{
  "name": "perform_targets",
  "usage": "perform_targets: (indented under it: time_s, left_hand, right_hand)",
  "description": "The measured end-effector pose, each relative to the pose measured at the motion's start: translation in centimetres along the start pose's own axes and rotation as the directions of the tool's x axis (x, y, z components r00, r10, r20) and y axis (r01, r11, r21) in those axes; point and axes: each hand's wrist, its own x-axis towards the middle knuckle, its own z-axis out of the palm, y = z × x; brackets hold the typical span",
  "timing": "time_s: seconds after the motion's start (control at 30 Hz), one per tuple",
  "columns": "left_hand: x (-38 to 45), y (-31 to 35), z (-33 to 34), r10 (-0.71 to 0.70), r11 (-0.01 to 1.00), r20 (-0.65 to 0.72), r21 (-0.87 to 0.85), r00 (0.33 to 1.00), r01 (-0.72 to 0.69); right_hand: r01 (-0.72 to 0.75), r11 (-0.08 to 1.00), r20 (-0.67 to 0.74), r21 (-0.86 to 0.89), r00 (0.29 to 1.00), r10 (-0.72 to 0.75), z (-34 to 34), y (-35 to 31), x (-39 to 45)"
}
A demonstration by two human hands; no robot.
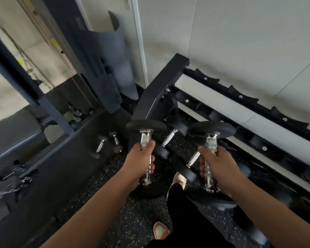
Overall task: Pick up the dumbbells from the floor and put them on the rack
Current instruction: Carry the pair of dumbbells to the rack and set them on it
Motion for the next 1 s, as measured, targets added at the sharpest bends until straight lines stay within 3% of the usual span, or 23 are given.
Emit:
perform_targets:
  time_s: [0.17,0.63,1.0]
  left_hand:
    - [7.1,4.5,3.0,0.012,0.998,0.152,0.064,0.988,-0.022]
    - [23.2,14.3,12.2,-0.083,0.959,0.296,0.283,0.952,-0.004]
    - [35.2,17.9,18.3,-0.173,0.927,0.437,0.376,0.883,-0.004]
  right_hand:
    - [-0.048,0.995,-0.106,0.088,0.993,0.058,-1.2,-1.1,5.9]
    - [-0.142,0.985,-0.337,0.098,0.926,0.167,-6.0,-6.3,18.9]
    - [-0.222,0.956,-0.499,0.191,0.817,0.289,-7.0,-8.3,26.0]
